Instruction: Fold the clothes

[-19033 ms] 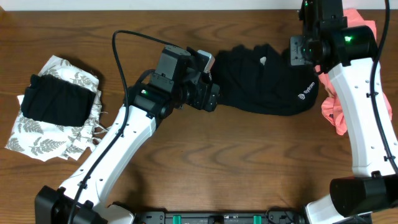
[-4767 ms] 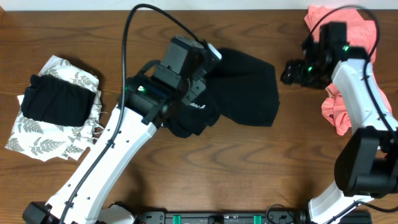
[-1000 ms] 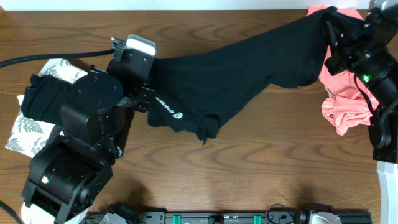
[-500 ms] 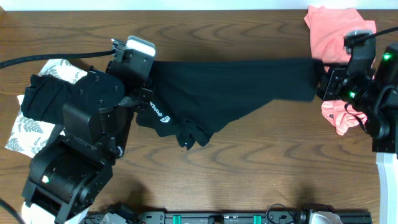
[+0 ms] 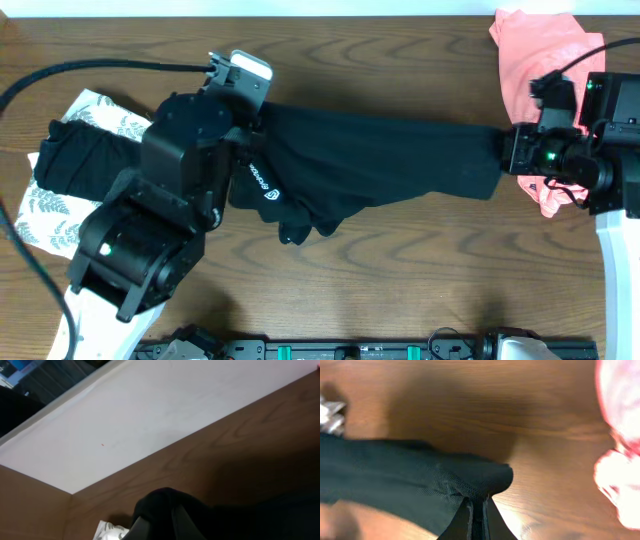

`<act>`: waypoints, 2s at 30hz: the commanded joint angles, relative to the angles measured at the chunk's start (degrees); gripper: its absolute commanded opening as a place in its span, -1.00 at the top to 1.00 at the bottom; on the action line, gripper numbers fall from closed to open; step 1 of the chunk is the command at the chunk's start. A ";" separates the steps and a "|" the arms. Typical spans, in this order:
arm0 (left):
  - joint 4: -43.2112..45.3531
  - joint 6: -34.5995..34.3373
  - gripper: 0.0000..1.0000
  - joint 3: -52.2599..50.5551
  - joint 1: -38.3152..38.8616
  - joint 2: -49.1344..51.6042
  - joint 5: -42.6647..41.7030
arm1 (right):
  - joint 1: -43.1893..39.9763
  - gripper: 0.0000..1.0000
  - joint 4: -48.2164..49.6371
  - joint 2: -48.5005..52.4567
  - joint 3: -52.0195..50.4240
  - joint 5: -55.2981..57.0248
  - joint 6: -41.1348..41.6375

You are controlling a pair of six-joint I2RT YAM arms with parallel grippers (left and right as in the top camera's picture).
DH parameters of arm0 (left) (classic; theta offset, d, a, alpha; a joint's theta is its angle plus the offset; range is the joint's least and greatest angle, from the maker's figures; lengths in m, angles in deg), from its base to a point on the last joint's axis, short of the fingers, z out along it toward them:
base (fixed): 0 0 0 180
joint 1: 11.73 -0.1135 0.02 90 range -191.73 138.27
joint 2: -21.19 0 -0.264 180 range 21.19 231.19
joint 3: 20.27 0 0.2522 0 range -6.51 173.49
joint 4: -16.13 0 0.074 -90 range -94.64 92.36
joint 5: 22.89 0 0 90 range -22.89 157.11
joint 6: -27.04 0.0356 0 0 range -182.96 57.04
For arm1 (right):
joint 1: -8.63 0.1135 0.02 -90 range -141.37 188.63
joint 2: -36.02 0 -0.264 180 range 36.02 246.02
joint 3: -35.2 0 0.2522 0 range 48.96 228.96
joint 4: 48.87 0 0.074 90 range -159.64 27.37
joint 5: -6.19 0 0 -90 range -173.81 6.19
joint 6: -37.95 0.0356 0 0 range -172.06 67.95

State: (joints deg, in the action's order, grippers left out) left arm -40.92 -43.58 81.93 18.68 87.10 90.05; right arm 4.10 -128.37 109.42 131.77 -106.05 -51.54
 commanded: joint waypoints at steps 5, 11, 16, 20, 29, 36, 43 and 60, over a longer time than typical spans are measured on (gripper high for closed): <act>0.68 0.44 0.79 1.01 -0.35 0.26 1.77 | -0.28 0.97 1.05 0.46 0.74 -6.27 -6.36; 0.70 0.44 0.79 1.01 -0.35 0.28 1.77 | -0.28 0.97 2.21 0.50 0.76 -13.62 -11.74; 0.70 0.44 0.79 1.01 -0.35 0.28 1.75 | -0.28 0.97 2.32 0.87 0.76 -5.66 -4.39; 0.70 0.44 0.80 1.01 -0.35 0.28 1.75 | -0.28 0.97 1.95 0.98 0.74 3.80 5.57; -1.42 -1.33 0.79 0.98 -0.35 1.97 1.53 | -0.26 0.97 -3.89 5.49 0.20 22.01 14.91; -4.04 -6.51 0.87 0.28 -0.35 6.78 -2.23 | -0.26 0.97 -1.31 13.07 -4.48 20.87 14.86; -1.55 -8.15 0.88 -0.48 -1.05 14.25 -4.07 | 0.42 0.79 7.72 16.65 -8.09 7.50 3.04; 1.84 -9.35 0.88 -0.46 -2.49 16.92 -4.09 | 0.85 -0.04 16.33 17.40 -14.99 2.27 2.49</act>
State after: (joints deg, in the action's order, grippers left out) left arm -39.46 -52.46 81.17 16.47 104.78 85.46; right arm 4.36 -113.64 126.34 119.64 -101.09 -48.87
